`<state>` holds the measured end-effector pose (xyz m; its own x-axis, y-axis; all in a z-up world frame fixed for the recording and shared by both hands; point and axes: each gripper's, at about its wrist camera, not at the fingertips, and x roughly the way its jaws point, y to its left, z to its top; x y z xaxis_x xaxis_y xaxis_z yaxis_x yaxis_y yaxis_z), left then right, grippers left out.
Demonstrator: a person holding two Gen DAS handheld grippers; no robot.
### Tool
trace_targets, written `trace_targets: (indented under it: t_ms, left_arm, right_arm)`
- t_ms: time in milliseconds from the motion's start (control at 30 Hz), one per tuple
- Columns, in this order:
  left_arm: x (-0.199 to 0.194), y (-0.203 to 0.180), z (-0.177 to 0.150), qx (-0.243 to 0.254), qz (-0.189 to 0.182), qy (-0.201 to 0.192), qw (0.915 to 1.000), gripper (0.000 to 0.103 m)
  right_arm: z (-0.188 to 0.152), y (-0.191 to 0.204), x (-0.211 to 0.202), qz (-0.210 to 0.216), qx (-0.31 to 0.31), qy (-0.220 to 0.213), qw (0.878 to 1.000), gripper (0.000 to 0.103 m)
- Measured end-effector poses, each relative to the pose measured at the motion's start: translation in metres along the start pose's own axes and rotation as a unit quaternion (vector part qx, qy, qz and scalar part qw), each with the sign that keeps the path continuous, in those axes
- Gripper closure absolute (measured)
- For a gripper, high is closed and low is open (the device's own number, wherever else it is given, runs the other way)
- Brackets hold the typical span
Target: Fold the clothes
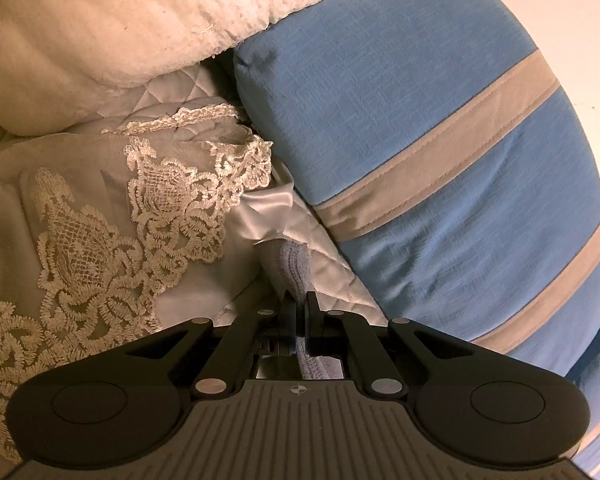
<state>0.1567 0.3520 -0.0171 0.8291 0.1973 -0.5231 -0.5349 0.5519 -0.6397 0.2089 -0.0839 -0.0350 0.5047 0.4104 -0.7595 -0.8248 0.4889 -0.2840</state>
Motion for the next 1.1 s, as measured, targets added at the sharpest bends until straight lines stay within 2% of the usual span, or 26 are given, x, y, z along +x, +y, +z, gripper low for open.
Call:
trace_targets:
  t_ms: [167,433,533,567,667,1100]
  left_arm:
    - [0.002,0.001,-0.001,0.000,0.001,0.001,1.0000,0.100]
    - [0.000,0.003,-0.001,-0.002,0.000,-0.002,1.0000,0.100]
    - [-0.001,0.002,-0.001,0.000,0.001,-0.004,1.0000,0.100]
    - [-0.001,0.001,-0.001,0.001,0.001,-0.004,1.0000,0.100]
    - [0.000,0.002,-0.001,0.000,0.001,-0.003,1.0000,0.100]
    - [0.000,0.003,-0.002,0.001,0.002,-0.001,1.0000,0.100]
  right_arm:
    - [0.000,0.001,-0.013,0.010,-0.005,-0.007,1.000,0.098]
    - [-0.008,0.035,-0.032,0.002,-0.112,-0.004,0.994,0.098]
    - [-0.007,0.037,-0.033,-0.002,-0.122,-0.005,0.992,0.093]
    - [-0.007,0.036,-0.033,-0.002,-0.119,-0.006,0.993,0.080]
    - [-0.005,0.033,-0.034,0.000,-0.109,-0.014,0.994,0.071]
    - [-0.002,0.031,-0.020,-0.018,-0.120,-0.008,0.993,0.066]
